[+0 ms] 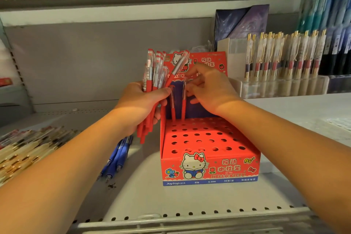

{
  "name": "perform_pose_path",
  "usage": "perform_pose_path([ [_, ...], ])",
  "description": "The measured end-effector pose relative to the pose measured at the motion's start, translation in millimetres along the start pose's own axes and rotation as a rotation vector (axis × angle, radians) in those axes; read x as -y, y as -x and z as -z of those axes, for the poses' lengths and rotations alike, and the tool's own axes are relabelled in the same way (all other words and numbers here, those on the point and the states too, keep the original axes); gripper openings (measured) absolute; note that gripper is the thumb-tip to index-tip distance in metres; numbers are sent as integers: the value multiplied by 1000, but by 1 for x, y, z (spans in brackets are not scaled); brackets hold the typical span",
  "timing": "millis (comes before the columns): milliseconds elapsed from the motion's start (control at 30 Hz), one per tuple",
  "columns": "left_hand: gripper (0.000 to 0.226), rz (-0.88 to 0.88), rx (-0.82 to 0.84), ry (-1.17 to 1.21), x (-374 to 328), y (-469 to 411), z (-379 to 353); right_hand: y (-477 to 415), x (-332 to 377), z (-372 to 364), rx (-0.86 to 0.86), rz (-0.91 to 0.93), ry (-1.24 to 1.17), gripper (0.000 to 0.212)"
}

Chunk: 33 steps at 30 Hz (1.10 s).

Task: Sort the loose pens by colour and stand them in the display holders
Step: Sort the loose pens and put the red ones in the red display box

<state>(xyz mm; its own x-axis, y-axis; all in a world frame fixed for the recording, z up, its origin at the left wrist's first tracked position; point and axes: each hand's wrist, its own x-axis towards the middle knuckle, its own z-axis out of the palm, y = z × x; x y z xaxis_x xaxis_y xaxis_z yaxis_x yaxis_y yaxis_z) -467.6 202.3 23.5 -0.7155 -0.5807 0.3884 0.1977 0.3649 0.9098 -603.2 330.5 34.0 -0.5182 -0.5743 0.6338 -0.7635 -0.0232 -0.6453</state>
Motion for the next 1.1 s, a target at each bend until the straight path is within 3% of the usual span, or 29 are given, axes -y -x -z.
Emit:
perform_pose_path([
  [200,25,-24,9,-41,-2,1,-1,-2,-3,5,85,-29,-10,36],
  [367,24,-36,5,-56,-4,1,1,3,-5,3,249,21,231,40],
  [433,25,-38,23,-76,-4,2,0,2,-1,4,160,56,238,36],
  [533,28,-43,57,-110,-5,2,1,1,14,10,11,10,-107,25],
  [633,32,-54,82,-134,-6,2,2,5,26,13,63,-95,-554,18],
  [767,30,-69,110,-145,-6,3,3,9,30,11,24,-170,-724,6],
  [867,26,-63,92,-94,-6,2,3,6,31,13,-64,-178,-772,19],
  [967,22,-52,32,-76,-4,0,3,1,31,20,-234,-86,-705,23],
  [1100,21,-53,-14,-43,-2,-5,5,-4,24,22,-273,28,-266,49],
])
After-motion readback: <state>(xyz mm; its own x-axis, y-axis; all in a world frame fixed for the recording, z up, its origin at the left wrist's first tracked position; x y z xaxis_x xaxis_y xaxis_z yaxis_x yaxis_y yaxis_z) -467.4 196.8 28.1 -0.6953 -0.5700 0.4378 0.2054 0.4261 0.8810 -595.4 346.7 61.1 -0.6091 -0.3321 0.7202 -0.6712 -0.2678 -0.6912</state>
